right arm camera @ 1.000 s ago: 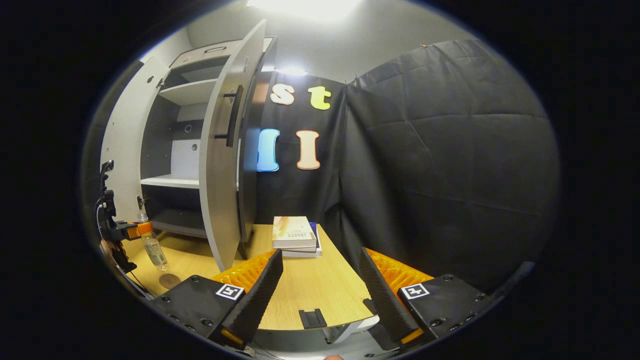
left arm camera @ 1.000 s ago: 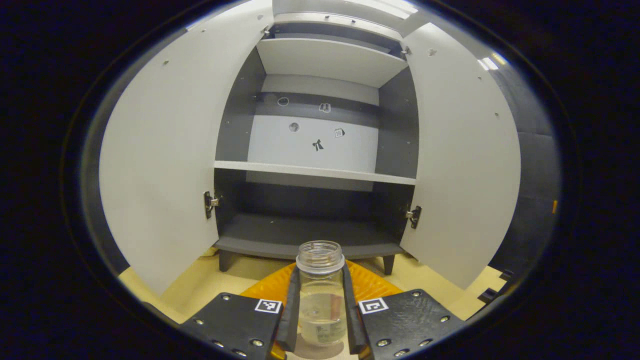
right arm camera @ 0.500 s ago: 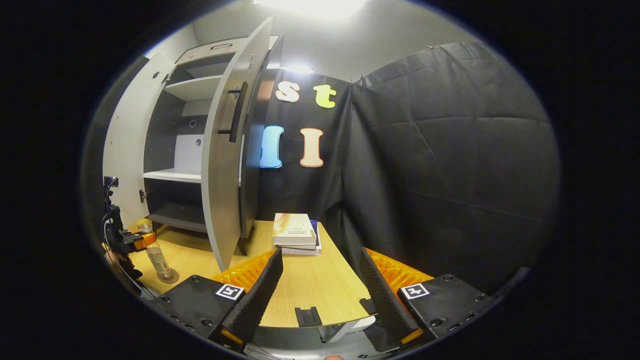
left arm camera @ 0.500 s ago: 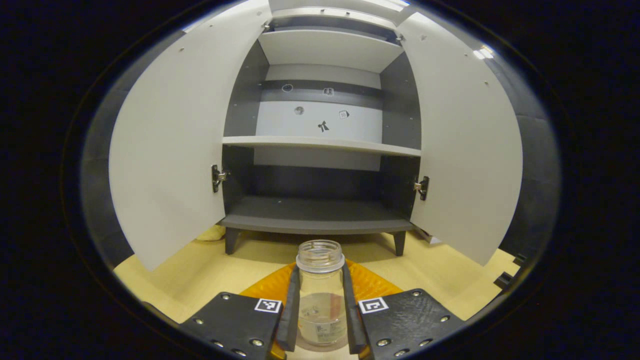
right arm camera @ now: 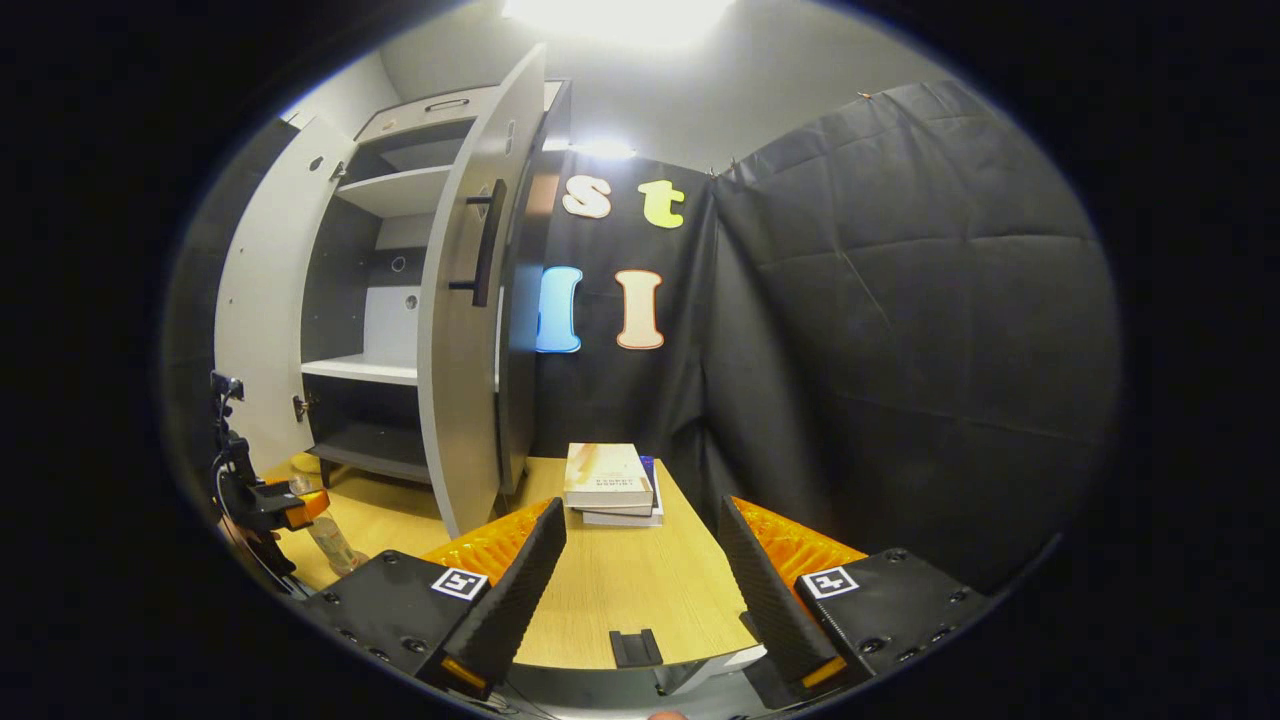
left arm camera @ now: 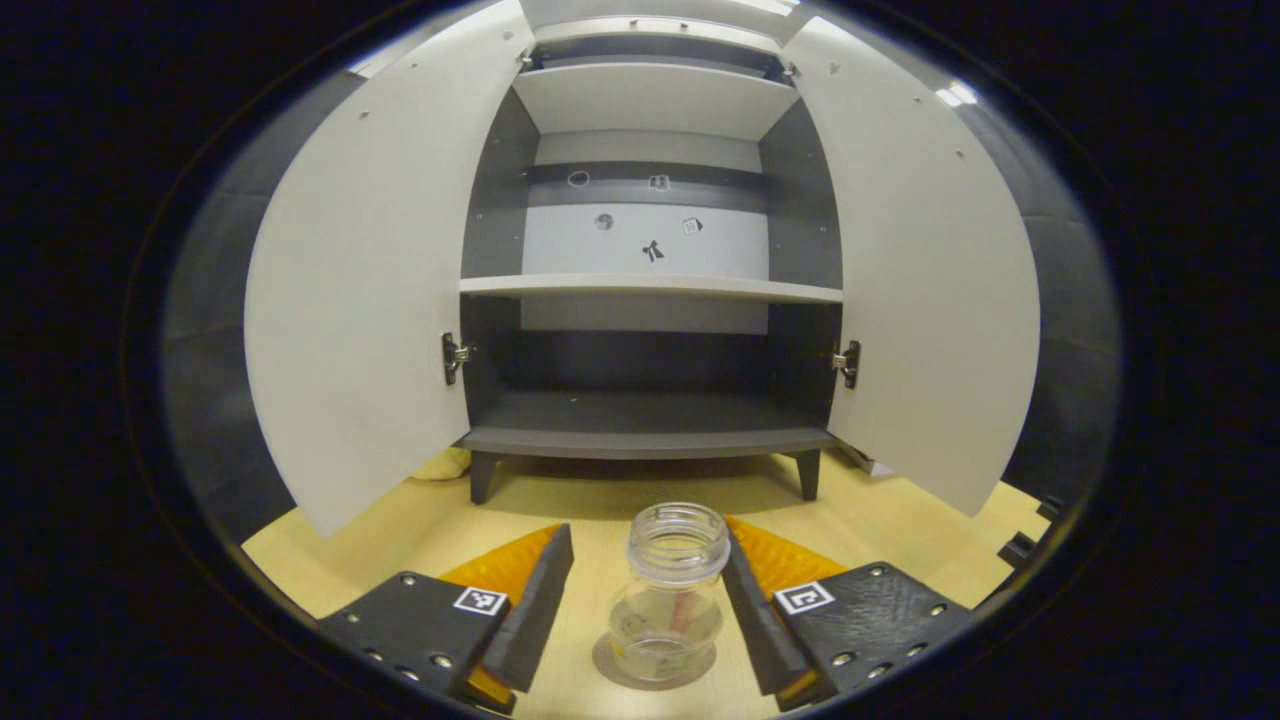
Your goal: Grasp the bottle in the cabinet with the left hand and place it on the coaster, then close the right door with the right hand and the left door with the left hand.
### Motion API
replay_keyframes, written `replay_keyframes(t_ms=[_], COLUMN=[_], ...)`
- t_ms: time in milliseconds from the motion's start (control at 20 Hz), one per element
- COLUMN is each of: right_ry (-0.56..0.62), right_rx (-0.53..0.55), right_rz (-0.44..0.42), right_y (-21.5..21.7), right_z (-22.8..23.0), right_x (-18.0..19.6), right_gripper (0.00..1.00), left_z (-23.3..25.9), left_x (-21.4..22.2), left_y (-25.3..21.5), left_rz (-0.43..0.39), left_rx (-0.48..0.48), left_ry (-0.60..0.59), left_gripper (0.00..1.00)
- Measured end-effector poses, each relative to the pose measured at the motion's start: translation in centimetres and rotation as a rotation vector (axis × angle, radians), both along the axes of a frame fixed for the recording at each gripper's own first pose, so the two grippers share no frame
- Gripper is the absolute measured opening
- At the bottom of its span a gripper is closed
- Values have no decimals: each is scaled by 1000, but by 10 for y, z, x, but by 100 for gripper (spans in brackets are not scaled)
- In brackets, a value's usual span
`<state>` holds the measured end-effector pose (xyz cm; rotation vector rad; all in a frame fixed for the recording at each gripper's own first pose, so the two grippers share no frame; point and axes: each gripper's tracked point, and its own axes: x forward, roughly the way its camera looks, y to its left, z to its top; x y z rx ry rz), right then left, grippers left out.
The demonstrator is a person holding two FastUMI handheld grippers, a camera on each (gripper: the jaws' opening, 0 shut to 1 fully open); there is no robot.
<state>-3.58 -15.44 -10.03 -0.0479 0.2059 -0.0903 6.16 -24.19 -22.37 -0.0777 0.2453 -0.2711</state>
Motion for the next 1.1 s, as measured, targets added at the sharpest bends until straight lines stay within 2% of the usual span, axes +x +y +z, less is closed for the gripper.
replay_keyframes(t_ms=[50,350,400,450,650,700,850,900,1000,1050,1100], right_ry=[-7,-68,-84,-98,-92,-84,-77,-74,-67,-68,-73], right_rx=[13,52,59,70,103,97,79,78,89,95,98], right_rz=[9,59,56,55,79,79,69,63,55,50,41], right_y=[3,14,14,15,22,22,23,24,29,32,33], right_z=[5,46,56,63,84,88,102,106,113,118,124], right_x=[2,27,33,41,69,75,92,97,110,117,122], right_gripper=[98,98,94,98,100,94,94,98,98,94,98], left_z=[4,68,80,94,146,156,178,183,192,197,202], left_x=[-1,-28,-34,-40,-48,-46,-44,-43,-42,-42,-41], left_y=[0,-1,-2,-1,16,25,55,67,92,106,121], left_rz=[2,-8,-17,-23,-14,-6,34,48,64,73,89], left_rx=[10,27,23,19,31,31,9,8,16,24,36], left_ry=[-4,-47,-50,-60,-103,-109,-115,-111,-125,-137,-147], left_gripper=[86,86,85,87,86,85,87,86,85,85,86])
